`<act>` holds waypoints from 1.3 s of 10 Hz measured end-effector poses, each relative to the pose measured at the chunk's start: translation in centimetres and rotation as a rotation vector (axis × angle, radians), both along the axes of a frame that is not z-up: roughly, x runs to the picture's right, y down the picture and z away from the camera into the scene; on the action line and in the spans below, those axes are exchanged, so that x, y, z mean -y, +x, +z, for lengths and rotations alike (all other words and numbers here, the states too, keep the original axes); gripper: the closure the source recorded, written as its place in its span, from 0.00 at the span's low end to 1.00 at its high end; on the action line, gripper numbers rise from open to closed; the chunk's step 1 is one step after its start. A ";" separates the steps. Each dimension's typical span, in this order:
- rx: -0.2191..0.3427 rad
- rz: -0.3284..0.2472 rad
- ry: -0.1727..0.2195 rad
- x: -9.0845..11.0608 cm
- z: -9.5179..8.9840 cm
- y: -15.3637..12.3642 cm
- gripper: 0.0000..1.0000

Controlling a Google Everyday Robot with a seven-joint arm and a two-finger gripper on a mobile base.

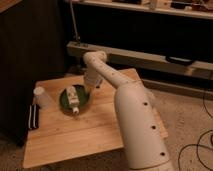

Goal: Drag the ceramic bowl in a circle

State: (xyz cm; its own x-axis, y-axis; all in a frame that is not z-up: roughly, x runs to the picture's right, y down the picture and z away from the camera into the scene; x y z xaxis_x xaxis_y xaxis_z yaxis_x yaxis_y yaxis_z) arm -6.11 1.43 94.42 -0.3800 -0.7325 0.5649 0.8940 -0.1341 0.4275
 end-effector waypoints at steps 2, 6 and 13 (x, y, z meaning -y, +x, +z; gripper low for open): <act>-0.054 0.031 -0.007 -0.9 -0.7 5.0 0.92; -0.085 -0.001 -0.040 -5.8 -4.8 13.3 0.92; 0.090 -0.234 -0.093 -15.8 -13.4 3.5 0.92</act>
